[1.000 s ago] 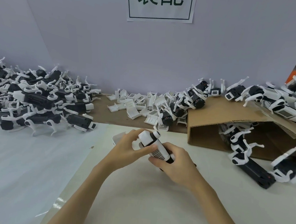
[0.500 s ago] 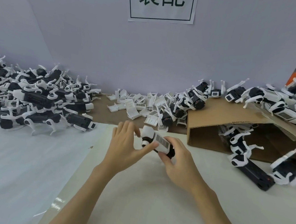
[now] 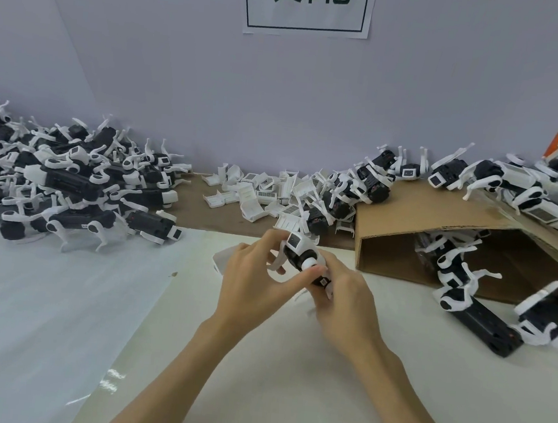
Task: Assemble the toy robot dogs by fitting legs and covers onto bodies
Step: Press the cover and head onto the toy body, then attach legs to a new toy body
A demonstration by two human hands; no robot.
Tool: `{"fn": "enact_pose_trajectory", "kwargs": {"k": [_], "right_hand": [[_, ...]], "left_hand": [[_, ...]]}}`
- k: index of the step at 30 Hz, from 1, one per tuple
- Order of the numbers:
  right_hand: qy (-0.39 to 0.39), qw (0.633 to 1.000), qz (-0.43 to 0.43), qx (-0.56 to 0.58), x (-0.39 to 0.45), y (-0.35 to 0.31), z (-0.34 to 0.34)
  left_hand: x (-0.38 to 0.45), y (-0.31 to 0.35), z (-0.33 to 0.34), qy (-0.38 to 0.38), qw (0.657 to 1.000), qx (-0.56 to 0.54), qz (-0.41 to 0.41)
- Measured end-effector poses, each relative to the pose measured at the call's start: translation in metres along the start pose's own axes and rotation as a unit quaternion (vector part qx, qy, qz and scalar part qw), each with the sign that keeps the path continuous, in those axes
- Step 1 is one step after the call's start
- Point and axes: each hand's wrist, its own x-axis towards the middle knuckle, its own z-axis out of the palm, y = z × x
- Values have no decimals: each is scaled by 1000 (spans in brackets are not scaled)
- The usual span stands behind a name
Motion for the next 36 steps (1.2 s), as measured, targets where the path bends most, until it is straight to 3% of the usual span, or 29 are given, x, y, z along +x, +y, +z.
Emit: {"fn": "enact_pose_trajectory", "kwargs": {"k": [3,6,9,12,16,19,22,24,27,30,32,36], "right_hand": [[-9,1000,-2,-27,-1,5,-3],[-45,996,30,71,-1,6,-3],[-75,955,135,252,3,-3,-4],[-93,895,220,377,6,-8,-5],[-79,898,208,380,6,-9,-8],[-122,890,195,394,6,-8,-13],[-178,922,178,295,7,-11,-23],[-184,909,211,309,10,-10,-29],[-123,819,286,482,36,-11,-51],[30,684,234,691,78,3,-96],[56,611,213,760,100,10,-123],[2,646,271,714,95,8,-103]], "left_hand": [[-1,1,1,-16,1000,0,-4],[3,3,1,-24,988,-106,-108],[10,0,-6,-48,929,-259,-261],[15,-8,-10,-63,892,-305,-328],[18,-17,-10,-50,835,-402,-373],[20,-25,-15,-46,806,-456,-374],[22,-34,-14,-41,827,-412,-380],[23,-38,-14,-52,839,-397,-369],[26,-46,-17,-23,874,-369,-317],[29,-54,-22,5,883,-362,-298],[29,-58,-22,9,888,-350,-297],[26,-57,-17,9,914,-290,-284]]}}
